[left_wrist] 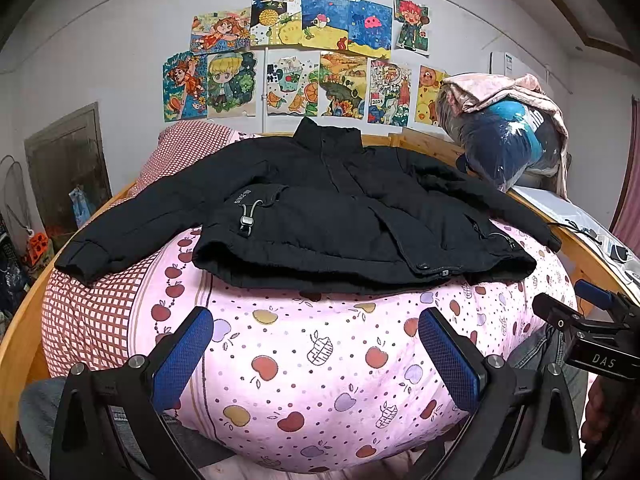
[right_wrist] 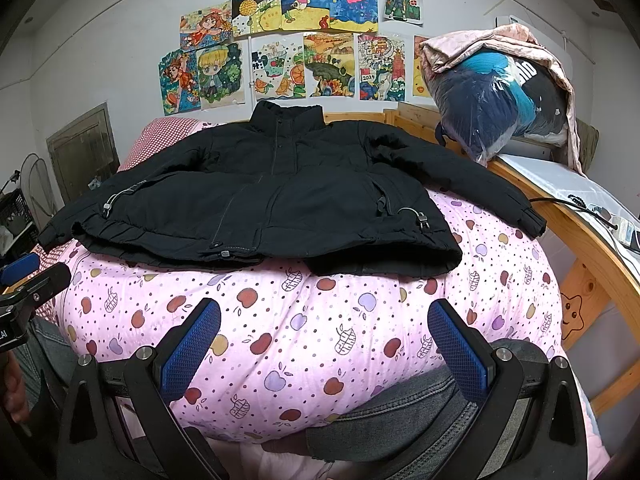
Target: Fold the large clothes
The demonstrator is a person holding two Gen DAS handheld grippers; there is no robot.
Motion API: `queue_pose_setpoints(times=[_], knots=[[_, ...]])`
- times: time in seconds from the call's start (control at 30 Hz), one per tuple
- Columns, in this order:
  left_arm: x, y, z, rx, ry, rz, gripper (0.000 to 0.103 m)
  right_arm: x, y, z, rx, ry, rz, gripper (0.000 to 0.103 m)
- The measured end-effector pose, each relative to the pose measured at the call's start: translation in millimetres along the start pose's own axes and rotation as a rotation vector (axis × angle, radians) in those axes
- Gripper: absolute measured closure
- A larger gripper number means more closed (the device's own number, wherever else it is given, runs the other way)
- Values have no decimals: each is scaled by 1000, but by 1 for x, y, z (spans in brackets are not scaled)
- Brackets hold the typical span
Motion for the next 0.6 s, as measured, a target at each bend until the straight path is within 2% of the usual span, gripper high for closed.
queue_pose_setpoints(times=[0.6], knots=[[-3, 5, 18, -41, -16, -12, 0, -1, 4, 20, -34, -18, -1, 1]])
Point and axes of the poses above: each gripper's, at about its wrist camera, not at the fingertips, and z roughly the way its jaws point, x to its right, y to its underside, the point moved 6 cm from there along z, roughly the way its jaws point, and after that the axes turned 7 degrees about y, right-handed, at the moved point
